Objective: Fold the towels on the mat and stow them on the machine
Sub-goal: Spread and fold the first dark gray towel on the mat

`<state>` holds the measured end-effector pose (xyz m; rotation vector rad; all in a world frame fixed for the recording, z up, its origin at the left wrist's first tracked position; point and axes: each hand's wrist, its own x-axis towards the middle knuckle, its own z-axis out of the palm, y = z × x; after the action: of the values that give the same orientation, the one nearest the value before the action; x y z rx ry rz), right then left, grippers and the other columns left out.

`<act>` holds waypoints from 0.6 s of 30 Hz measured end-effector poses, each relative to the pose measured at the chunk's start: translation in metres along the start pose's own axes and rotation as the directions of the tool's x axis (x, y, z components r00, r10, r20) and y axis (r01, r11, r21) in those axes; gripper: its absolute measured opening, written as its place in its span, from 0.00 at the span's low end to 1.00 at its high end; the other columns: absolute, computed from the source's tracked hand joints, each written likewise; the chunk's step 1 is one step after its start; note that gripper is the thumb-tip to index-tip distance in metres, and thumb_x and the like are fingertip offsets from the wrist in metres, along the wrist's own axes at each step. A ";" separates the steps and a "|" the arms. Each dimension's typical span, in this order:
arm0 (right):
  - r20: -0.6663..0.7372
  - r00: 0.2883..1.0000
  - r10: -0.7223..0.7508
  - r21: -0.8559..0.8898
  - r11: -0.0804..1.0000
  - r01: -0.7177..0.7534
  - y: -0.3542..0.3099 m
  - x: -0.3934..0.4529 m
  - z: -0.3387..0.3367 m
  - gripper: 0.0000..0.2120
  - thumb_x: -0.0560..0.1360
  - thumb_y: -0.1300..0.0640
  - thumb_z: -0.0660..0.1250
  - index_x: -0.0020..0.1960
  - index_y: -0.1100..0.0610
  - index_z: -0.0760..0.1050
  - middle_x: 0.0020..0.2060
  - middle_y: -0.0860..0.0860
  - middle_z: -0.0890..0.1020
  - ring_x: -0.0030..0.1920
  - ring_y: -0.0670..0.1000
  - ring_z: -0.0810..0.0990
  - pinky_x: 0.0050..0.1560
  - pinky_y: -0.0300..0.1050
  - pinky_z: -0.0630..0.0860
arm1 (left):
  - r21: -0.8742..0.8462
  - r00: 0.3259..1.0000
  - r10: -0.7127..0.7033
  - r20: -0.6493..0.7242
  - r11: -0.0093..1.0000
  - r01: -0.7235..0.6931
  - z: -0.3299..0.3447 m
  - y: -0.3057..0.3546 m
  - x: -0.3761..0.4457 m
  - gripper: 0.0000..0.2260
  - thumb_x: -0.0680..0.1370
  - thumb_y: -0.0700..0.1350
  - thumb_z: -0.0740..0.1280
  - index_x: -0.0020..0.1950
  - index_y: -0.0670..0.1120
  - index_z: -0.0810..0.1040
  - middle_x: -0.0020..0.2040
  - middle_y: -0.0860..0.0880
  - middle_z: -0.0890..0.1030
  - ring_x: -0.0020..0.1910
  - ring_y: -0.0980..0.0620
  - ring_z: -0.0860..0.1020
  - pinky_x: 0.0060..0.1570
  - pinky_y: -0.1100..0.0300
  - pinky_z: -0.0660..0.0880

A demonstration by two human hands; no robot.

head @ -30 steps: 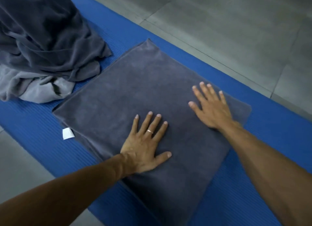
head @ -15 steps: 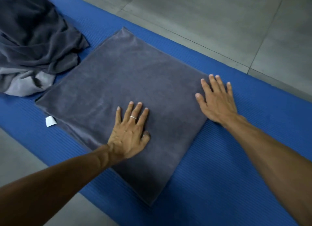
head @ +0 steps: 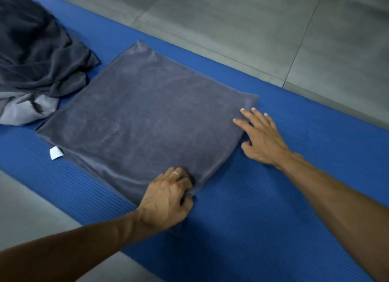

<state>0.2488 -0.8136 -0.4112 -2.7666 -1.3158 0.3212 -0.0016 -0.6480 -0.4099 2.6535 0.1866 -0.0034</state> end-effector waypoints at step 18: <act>-0.008 0.992 0.128 -0.181 0.975 -0.128 0.027 -0.018 -0.054 0.14 0.77 0.63 0.59 0.53 0.47 0.78 0.46 0.47 0.80 0.52 0.50 0.68 0.52 0.46 0.58 | -0.710 0.764 -0.149 0.628 0.293 0.640 -0.048 0.027 0.001 0.05 0.78 0.35 0.65 0.46 0.37 0.81 0.33 0.50 0.82 0.29 0.60 0.78 0.26 0.69 0.70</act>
<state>0.2696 -0.8431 -0.3593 -3.0107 -1.2272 0.2226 0.0014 -0.6498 -0.3548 1.3288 0.5451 -0.5469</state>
